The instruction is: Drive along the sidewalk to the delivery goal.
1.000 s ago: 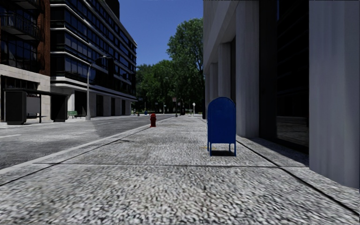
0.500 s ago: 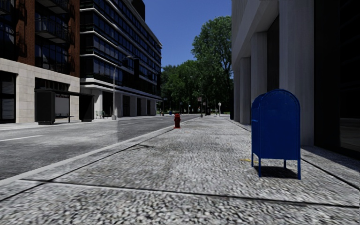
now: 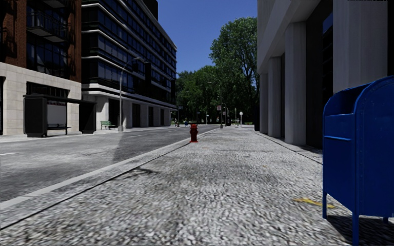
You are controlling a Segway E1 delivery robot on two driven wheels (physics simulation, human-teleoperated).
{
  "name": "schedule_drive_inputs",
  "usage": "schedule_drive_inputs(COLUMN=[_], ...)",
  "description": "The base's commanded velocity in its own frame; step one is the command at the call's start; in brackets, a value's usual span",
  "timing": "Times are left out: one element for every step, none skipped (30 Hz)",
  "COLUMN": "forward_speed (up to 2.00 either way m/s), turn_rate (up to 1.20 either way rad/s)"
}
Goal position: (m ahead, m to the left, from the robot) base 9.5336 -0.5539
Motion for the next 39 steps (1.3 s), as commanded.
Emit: schedule_drive_inputs(forward_speed=[2.00, 2.00, 2.00, 2.00, 2.00, 2.00, 2.00, 2.00, 2.00, 2.00, 2.00, 2.00, 2.00, 2.00, 2.00, 2.00, 2.00, 2.00, 2.00, 2.00, 2.00, 2.00, 2.00, 2.00, 2.00, 2.00, 2.00, 2.00, 2.00, 2.00, 2.00, 2.00, 2.00, 2.00, 2.00, 2.00, 2.00, 2.00, 2.00], turn_rate=[0.00, 0.00, 0.00, 0.00, 0.00, -0.13, -0.13, -0.23, -0.30, -0.36, -0.36, -0.39, -0.39, -0.40, -0.40, -0.40, -0.40, -0.40, -0.40, -0.40, -0.35, 0.00, 0.00, 0.00, 0.00, 0.00, 0.00, 0.00, 0.00, 0.00, 0.00, 0.00, 0.00, 0.00, 0.00, 0.00, 0.00, 0.00, 0.00])
